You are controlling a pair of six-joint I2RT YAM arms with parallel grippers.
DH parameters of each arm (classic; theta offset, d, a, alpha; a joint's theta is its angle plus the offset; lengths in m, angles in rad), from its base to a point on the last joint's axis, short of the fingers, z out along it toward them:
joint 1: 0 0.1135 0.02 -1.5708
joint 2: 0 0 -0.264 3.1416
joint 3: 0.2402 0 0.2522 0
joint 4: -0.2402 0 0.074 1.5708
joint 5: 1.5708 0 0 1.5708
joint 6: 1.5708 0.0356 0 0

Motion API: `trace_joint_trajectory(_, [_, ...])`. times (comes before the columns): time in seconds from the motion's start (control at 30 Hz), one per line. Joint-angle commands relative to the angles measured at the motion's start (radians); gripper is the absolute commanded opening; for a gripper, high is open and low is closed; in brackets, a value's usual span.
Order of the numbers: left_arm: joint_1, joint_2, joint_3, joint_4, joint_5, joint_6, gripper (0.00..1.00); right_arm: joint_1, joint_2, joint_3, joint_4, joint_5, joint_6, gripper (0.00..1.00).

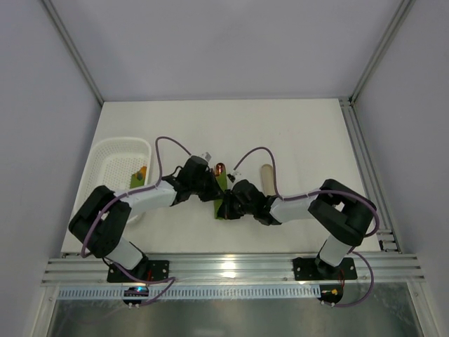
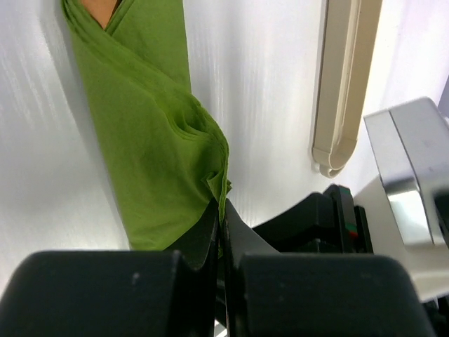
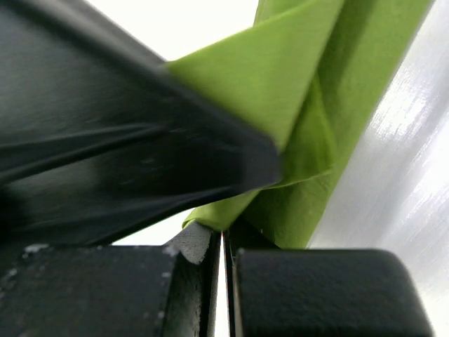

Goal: Place the utensils on the paper napkin and roll it up

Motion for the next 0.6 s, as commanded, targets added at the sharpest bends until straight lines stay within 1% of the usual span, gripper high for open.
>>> trace_joint_trajectory(0.0, [-0.005, 0.030, 0.071, 0.028, 0.004, 0.024, 0.00, 0.022, -0.015, -0.032, -0.073, 0.074, -0.035, 0.04])
trace_joint_trajectory(0.03, [-0.006, 0.037, 0.072, 0.002, 0.005, 0.024, 0.00, 0.022, -0.018, -0.038, -0.071, 0.077, -0.033, 0.04])
trace_joint_trajectory(0.3, [-0.008, 0.067, 0.077, 0.013, 0.005, 0.013, 0.00, 0.025, -0.058, -0.064, -0.077, 0.089, -0.032, 0.04])
trace_joint_trajectory(0.57, [-0.026, 0.083, 0.094, 0.017, 0.010, 0.013, 0.00, 0.029, -0.187, -0.124, -0.131, 0.118, -0.021, 0.04])
